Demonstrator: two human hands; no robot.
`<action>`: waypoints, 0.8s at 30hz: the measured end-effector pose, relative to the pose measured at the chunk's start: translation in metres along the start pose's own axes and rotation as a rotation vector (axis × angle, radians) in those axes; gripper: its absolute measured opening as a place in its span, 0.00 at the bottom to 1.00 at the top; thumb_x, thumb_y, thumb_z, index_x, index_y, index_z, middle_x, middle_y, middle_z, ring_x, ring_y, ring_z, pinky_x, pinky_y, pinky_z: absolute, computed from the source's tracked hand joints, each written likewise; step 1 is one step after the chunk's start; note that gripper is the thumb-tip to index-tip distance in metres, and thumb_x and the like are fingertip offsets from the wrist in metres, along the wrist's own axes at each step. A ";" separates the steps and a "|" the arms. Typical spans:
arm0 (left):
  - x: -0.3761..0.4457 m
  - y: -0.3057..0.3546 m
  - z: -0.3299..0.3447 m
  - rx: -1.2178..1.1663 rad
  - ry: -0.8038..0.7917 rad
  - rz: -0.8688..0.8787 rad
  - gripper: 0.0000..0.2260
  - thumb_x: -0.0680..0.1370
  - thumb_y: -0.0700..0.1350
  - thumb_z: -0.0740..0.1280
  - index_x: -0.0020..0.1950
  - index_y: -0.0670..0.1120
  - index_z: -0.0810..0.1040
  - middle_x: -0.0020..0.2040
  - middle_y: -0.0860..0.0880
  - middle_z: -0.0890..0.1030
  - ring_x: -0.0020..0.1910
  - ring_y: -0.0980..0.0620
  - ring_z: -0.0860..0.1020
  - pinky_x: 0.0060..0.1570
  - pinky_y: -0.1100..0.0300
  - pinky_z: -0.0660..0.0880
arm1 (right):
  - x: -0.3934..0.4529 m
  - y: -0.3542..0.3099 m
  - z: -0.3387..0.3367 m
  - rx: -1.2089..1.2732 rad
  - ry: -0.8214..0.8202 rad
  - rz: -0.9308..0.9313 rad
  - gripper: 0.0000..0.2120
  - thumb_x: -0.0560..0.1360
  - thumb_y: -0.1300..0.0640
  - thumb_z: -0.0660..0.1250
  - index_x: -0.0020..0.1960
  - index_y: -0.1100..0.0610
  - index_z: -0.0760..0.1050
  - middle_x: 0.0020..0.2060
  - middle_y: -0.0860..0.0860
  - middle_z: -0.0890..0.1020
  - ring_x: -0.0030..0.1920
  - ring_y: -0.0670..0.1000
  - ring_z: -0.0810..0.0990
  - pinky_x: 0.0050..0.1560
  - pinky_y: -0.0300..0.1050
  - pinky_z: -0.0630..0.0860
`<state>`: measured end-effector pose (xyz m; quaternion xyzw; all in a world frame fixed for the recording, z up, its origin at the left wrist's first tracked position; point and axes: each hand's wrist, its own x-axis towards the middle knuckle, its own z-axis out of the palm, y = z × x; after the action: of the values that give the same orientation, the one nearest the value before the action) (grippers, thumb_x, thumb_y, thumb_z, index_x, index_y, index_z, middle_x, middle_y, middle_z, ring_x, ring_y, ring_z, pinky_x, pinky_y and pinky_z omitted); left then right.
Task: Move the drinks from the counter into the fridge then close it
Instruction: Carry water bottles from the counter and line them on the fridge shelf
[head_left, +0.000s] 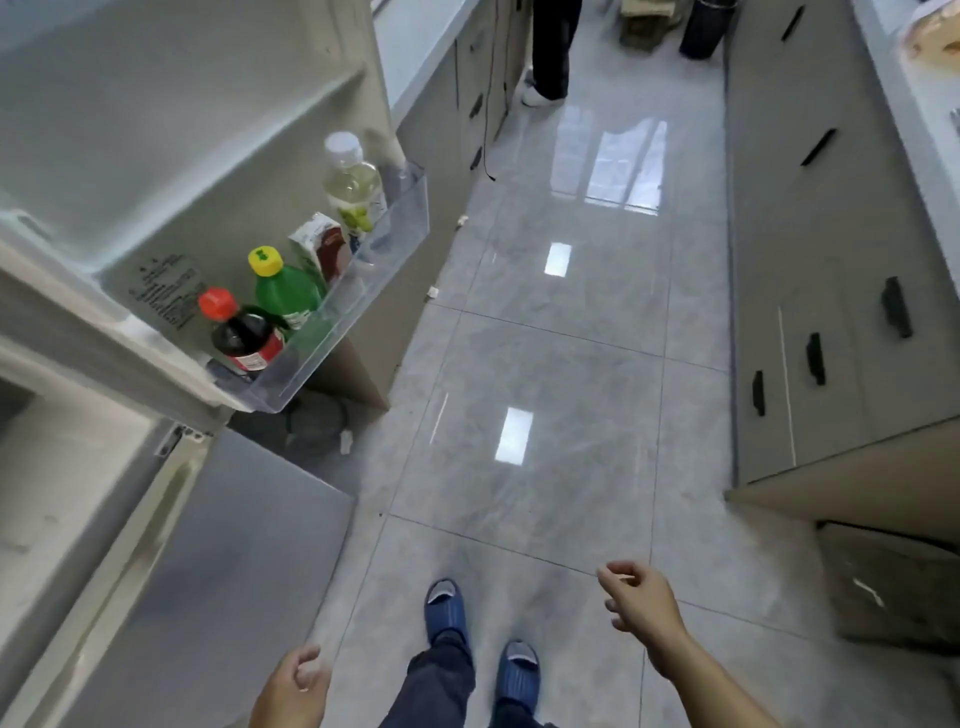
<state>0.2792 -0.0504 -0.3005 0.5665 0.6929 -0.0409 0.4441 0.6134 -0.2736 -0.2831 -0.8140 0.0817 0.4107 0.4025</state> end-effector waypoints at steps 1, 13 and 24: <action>0.008 0.001 0.001 0.028 -0.040 -0.027 0.13 0.75 0.32 0.69 0.60 0.33 0.78 0.56 0.34 0.81 0.57 0.37 0.78 0.57 0.62 0.69 | -0.001 0.005 -0.005 0.014 0.020 0.024 0.05 0.76 0.58 0.70 0.49 0.59 0.77 0.38 0.55 0.79 0.33 0.53 0.75 0.34 0.46 0.71; 0.099 0.128 0.036 0.293 -0.362 0.123 0.07 0.77 0.46 0.68 0.54 0.49 0.77 0.50 0.44 0.82 0.48 0.45 0.80 0.51 0.53 0.77 | -0.009 0.048 -0.028 0.100 0.234 0.293 0.08 0.77 0.55 0.70 0.51 0.59 0.77 0.41 0.57 0.79 0.33 0.54 0.75 0.35 0.44 0.73; 0.130 0.280 0.113 0.144 -0.412 0.135 0.08 0.80 0.44 0.65 0.58 0.45 0.77 0.47 0.44 0.81 0.39 0.48 0.75 0.38 0.57 0.74 | 0.057 0.049 -0.073 0.159 0.248 0.473 0.11 0.74 0.55 0.74 0.52 0.61 0.78 0.39 0.57 0.81 0.32 0.56 0.76 0.36 0.44 0.74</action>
<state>0.5782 0.0829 -0.3300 0.6215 0.5433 -0.1752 0.5365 0.6717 -0.3474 -0.3288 -0.7821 0.3503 0.3828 0.3450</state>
